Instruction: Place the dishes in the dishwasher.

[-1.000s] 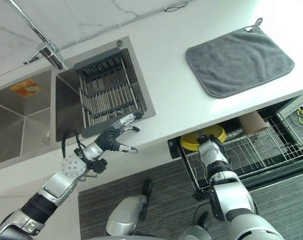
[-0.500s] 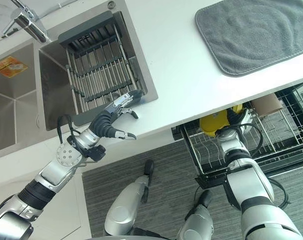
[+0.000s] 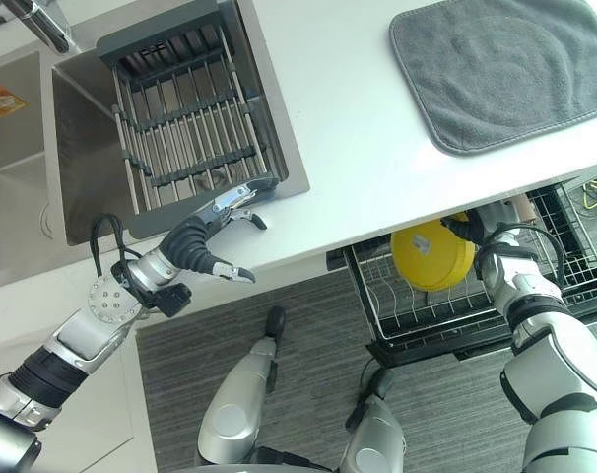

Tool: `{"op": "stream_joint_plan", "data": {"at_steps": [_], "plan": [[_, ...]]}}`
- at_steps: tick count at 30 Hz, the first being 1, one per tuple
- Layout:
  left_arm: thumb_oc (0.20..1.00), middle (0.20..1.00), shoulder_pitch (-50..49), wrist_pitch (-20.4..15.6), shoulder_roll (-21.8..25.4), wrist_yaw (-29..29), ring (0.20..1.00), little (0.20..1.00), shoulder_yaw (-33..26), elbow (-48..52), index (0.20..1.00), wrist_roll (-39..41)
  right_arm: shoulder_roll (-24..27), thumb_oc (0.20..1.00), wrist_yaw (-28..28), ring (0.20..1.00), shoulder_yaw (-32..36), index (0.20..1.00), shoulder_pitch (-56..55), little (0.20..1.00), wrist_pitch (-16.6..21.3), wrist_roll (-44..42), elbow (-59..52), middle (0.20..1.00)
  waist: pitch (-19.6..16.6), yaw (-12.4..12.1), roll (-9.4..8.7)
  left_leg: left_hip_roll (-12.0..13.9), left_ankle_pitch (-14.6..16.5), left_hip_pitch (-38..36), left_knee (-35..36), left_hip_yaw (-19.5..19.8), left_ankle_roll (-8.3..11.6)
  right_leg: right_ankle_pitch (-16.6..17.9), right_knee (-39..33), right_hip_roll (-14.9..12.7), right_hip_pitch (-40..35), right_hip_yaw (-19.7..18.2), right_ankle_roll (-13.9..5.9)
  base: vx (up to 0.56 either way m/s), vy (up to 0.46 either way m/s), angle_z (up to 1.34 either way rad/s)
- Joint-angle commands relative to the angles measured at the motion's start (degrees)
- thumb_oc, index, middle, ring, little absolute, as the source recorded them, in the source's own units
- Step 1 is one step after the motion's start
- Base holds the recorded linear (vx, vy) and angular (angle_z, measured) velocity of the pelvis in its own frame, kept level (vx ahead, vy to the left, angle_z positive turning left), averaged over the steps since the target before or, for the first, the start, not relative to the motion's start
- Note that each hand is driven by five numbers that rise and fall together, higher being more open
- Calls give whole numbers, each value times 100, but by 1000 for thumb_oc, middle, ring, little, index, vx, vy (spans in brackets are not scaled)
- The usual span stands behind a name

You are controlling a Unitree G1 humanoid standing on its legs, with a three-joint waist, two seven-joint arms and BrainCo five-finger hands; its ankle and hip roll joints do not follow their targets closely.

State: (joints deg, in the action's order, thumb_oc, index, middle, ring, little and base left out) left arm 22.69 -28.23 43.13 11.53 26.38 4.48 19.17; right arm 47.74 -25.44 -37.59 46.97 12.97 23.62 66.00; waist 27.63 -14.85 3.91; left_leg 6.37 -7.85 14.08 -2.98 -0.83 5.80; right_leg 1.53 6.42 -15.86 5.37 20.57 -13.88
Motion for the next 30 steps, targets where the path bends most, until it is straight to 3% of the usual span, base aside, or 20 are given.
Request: {"op": "stream_joint_plan", "data": {"at_steps": [1, 5, 6, 10, 15, 19, 21, 25, 27, 30], "plan": [[1000, 1000, -55, 107, 331, 39, 1000, 1000, -128, -321, 1000, 59, 83, 200, -448, 200, -84, 200, 1010, 200, 895, -260, -655, 200, -36, -275, -395, -179, 1054, -113, -299, 129, -84, -88, 187, -119, 293, -47, -74, 0, 0, 0], [1000, 1000, -66, 70, 386, 65, 1000, 1000, -148, -347, 1000, 107, 185, 200, -188, 200, -300, 200, 1028, 200, 1646, -65, -871, 200, -51, -264, -418, -178, 1075, -120, -324, 124, -78, -101, 174, -109, 276, -53, -65, 5, -8, 0], [1000, 1000, -146, 59, 406, 89, 1000, 1000, -195, -345, 1000, 63, 220, 200, 549, 200, -361, 200, 816, 200, 2188, -1157, -1350, 200, -52, -244, -448, -172, 1088, -118, -342, 135, -72, -112, 189, -119, 277, -36, -72, 18, -36, 0], [1000, 1000, -200, 56, 395, 159, 1000, 1000, -315, -337, 1000, 54, 128, 200, 1228, 200, -211, 200, 598, 200, 2445, -1657, -1806, 200, -30, -210, -468, -177, 1095, -103, -351, 136, -75, -120, 199, -115, 301, -53, -71, 3, -10, 0], [1000, 1000, -272, 64, 320, 183, 1000, 1000, -416, -277, 1000, -14, -61, 200, 1682, 200, -293, 200, 343, 200, 2698, -1164, -2592, 200, -3, -168, -477, -185, 1107, -96, -374, 129, -72, -138, 208, -120, 307, -71, -69, 0, 0, 0], [1000, 1000, -301, 77, 330, 184, 1000, 1000, -449, -258, 1000, -58, -84, 200, 1869, 200, -598, 200, 282, 200, 2703, -746, -3146, 200, 8, -169, -507, -176, 1092, -81, -374, 126, -71, -129, 192, -116, 303, -58, -80, 0, -21, 0], [1000, 1000, -381, 78, 380, 176, 1000, 1000, -478, -214, 1000, -95, -49, 200, 2176, 200, -730, 200, 231, 200, 2384, -960, -3547, 200, 8, -166, -560, -173, 1064, -61, -372, 125, -66, -109, 170, -106, 293, -41, -87, 5, -49, -1], [1000, 1000, -487, 52, 371, 225, 1000, 1000, -546, -193, 1000, -123, -64, 200, 2215, 200, -689, 200, 63, 200, 2081, -891, -3613, 200, 18, -171, -588, -150, 1072, -111, -360, 105, -54, -125, 152, -80, 236, -47, -80, 18, -21, -1], [1000, 1000, -456, -17, 393, 267, 1000, 1000, -525, -256, 1000, -118, -41, 200, 1853, 200, -684, 200, 54, 200, 2014, -737, -2847, 200, 44, -211, -581, -138, 1059, -64, -380, 114, -49, -106, 132, -66, 243, -38, -69, 26, -62, 0], [1000, 1000, -362, -48, 448, 308, 1000, 1000, -515, -349, 1000, -51, 9, 200, 1972, 200, -740, 200, 187, 200, 2004, -466, -2196, 200, 83, -232, -557, -141, 1040, -33, -368, 133, -40, -114, 150, -53, 275, -53, -62, -6, -16, 3]]}}
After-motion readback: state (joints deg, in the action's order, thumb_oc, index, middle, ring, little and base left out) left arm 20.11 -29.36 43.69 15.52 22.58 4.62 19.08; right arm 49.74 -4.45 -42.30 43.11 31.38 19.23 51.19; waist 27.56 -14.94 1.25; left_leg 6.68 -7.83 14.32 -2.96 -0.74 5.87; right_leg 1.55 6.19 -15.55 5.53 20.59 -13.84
